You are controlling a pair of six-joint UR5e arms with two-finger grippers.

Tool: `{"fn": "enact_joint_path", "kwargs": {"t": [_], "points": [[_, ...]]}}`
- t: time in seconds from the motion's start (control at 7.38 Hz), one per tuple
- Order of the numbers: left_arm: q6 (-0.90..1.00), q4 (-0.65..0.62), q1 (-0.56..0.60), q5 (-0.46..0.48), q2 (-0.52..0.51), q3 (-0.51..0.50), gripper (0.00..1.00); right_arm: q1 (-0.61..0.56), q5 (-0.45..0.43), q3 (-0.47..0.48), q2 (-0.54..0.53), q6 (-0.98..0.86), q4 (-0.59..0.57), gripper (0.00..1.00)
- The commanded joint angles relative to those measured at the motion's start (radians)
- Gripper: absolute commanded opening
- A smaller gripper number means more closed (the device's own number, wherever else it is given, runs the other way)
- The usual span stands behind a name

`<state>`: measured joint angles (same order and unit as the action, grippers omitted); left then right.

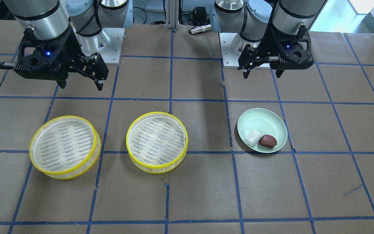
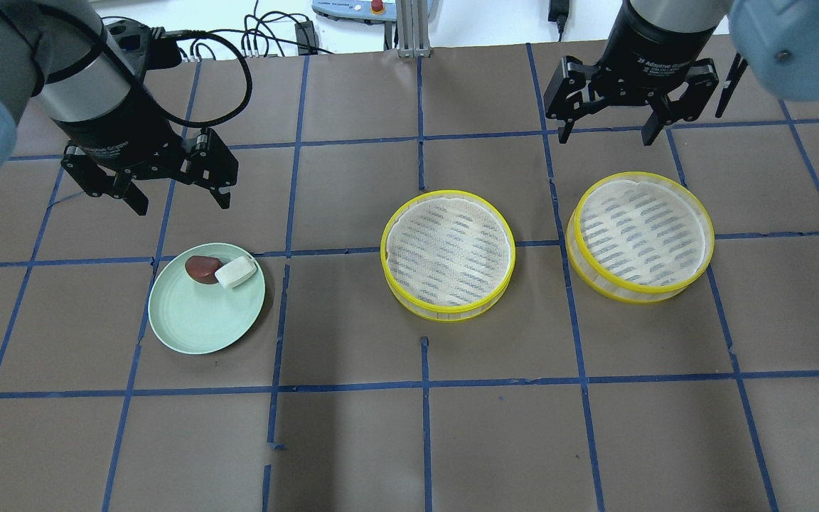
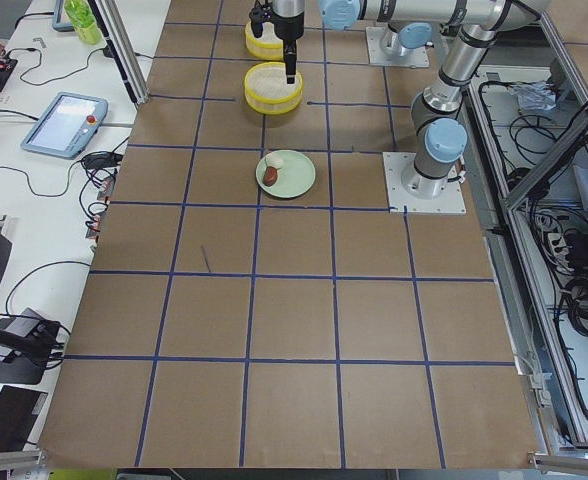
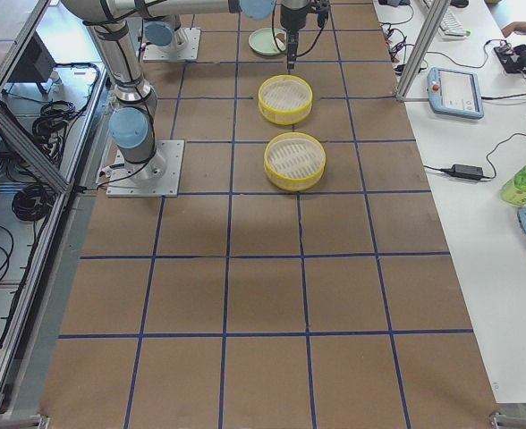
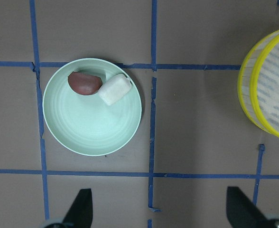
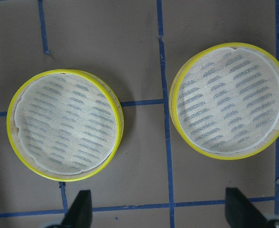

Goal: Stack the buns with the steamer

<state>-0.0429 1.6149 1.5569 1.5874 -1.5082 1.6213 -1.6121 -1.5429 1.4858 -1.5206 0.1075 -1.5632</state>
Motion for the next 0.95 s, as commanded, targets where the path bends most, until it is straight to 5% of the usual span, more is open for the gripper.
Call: {"fn": "enact_joint_path", "kwargs": {"t": [0.0, 0.41, 0.81], "points": [[-0.003, 0.0, 0.0, 0.002, 0.0, 0.0, 1.0, 0.0, 0.0, 0.007, -0.001, -0.009, -0.003, 1.0], [0.006, 0.01, -0.003, 0.008, 0.0, 0.017, 1.0, 0.049, -0.005, 0.034, 0.026, -0.073, -0.021, 1.0], [0.073, -0.135, -0.098, 0.025, -0.027, 0.196, 1.0, 0.283, -0.065, 0.268, 0.088, -0.338, -0.269, 0.99]]}}
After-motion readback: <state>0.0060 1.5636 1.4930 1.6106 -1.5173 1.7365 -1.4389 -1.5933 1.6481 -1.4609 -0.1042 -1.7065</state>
